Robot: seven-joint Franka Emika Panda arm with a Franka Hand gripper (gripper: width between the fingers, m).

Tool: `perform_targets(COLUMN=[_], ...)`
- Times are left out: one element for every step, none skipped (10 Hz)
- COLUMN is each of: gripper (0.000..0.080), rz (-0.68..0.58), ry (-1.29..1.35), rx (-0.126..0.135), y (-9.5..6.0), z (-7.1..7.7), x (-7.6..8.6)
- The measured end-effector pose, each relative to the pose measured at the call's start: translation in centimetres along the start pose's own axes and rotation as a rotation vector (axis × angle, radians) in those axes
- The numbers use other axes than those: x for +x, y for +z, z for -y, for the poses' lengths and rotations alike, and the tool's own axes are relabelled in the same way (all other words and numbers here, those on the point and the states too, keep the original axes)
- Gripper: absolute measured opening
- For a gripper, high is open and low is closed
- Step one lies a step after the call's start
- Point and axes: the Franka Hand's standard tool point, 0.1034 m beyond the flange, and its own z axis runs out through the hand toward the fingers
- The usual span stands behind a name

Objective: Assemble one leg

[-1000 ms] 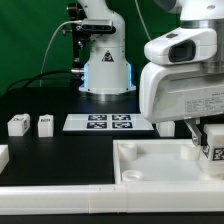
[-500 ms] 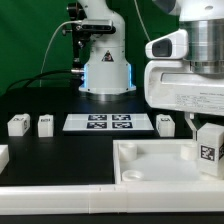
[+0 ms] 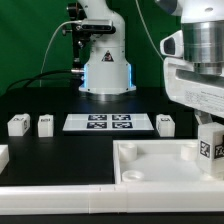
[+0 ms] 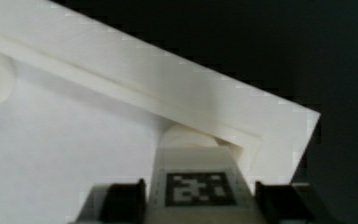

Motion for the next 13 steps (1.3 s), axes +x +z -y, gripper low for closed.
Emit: perform_targets(gripper=[0.0296, 0.0296, 0.0459, 0.058, 0.058, 0.0635, 0.0646, 0.0646, 0.0649, 0.0649, 0.0649, 0.0649, 0.0649], rz=[0.006, 0.006, 0.007, 0.007, 0.007, 0.007, 0.007, 0.007, 0.006, 0.006, 0.006, 0.006, 0.005], ry=[0.067, 0.016, 0.014, 0.006, -0.005, -0.01, -0.033, -0.088, -0.149, -0.265, -0.369, -0.511, -0.646], rx=[0.0, 0.0, -0.001, -0.001, -0.001, -0.002, -0.002, -0.002, -0.003, -0.003, -0.003, -0.003, -0.004], y=[0.06, 0.1, 0.12, 0.16, 0.21, 0.22, 0.23, 0.25, 0.27, 0.32, 0.34, 0.36, 0.38], z=[0.0, -0.02, -0.02, -0.03, -0.06, -0.06, -0.06, -0.08, -0.11, -0.15, -0.17, -0.19, -0.21], x=[-0.23, -0.2, -0.34, -0.4, -0.44, -0.48, -0.53, -0.51, -0.46, -0.4, -0.35, -0.2, 0.0])
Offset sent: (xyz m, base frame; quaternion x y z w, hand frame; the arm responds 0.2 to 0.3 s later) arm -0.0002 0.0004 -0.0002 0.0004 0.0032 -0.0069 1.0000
